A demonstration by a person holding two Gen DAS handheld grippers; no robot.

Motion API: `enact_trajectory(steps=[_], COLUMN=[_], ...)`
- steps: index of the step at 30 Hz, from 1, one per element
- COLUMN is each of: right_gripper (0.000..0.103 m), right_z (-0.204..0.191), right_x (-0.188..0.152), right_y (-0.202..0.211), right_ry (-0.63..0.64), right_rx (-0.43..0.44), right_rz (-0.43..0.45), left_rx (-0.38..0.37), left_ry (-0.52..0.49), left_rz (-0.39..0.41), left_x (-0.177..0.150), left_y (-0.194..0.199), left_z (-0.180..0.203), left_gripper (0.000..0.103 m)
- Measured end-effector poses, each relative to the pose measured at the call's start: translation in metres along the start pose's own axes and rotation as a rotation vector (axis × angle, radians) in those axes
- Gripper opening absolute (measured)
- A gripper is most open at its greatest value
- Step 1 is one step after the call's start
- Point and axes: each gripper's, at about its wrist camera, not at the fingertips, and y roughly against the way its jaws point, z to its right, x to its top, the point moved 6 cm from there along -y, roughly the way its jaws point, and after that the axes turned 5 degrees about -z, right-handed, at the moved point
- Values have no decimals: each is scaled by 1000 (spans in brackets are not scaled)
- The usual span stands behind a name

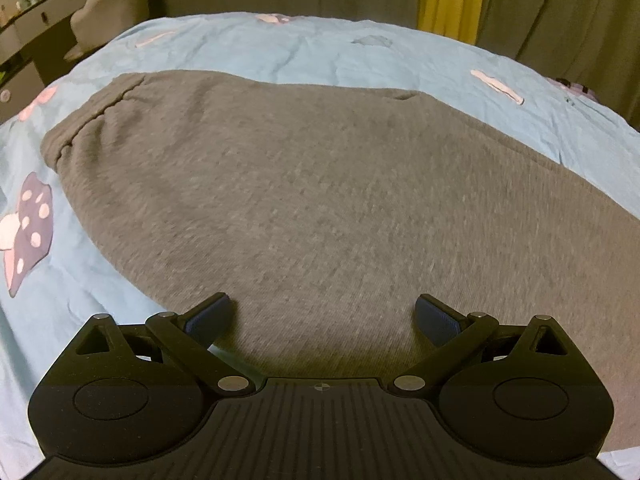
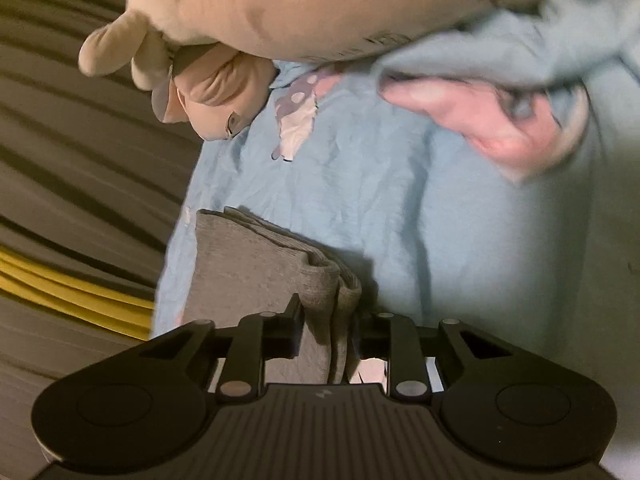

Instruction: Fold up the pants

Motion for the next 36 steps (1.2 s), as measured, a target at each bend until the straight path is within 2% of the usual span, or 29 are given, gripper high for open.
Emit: enact_trajectory(steps=[1, 4, 6, 8, 10, 12, 14, 15, 16, 17, 19, 20, 21, 22, 28, 31, 33, 36], right_gripper=[17, 13, 13, 13, 13, 13, 13, 13, 14, 14, 15, 15, 15, 14, 14, 14, 14, 24], right_z=[-6, -43, -98, -168, -231, -278, -291, -287, -279, -264, -234, -231, -234, -238, -251, -242, -233, -232], right_x=[2, 2, -9, -41, -95, -174, -244, -286, -312, -344, -380, -385, -387, -384, -338, -345, -361, -364], right_y=[-2, 2, 14, 24, 28, 26, 12, -2, -14, -34, -63, -61, -55, -50, -23, -26, -23, -29], right_ry=[25, 165, 364, 613, 857, 1126, 1312, 1395, 1436, 1479, 1520, 1559, 1607, 1602, 1330, 1337, 1426, 1454], right_rx=[-40, -117, -121, -74, 23, 132, 191, 197, 189, 165, 84, 88, 91, 99, 268, 271, 238, 209], right_rz=[4, 41, 107, 150, 132, 75, -15, -87, -153, -263, -409, -355, -328, -326, -336, -399, -423, -484], left_rx=[-3, -14, -26, -37, -50, -61, -65, -60, -61, -70, -77, -77, -80, -86, -102, -113, -120, -143], left_ry=[-1, 0, 12, 34, 65, 91, 115, 121, 123, 119, 95, 77, 62, 44, -14, -20, -24, -51], left_rz=[1, 3, 10, 18, 24, 24, 33, 40, 44, 45, 46, 49, 53, 57, 61, 59, 63, 61], left_x=[0, 0, 0, 1, 2, 2, 2, 2, 2, 2, 0, 0, -1, 0, 1, 1, 1, 0], left_y=[0, 1, 2, 4, 6, 7, 10, 11, 12, 13, 14, 14, 15, 14, 11, 10, 11, 13], left_z=[0, -1, -3, -6, -11, -15, -20, -22, -23, -23, -20, -17, -15, -11, 2, 4, 5, 11], left_gripper=[102, 102, 102, 102, 102, 102, 102, 102, 102, 102, 102, 102, 102, 102, 102, 102, 102, 102])
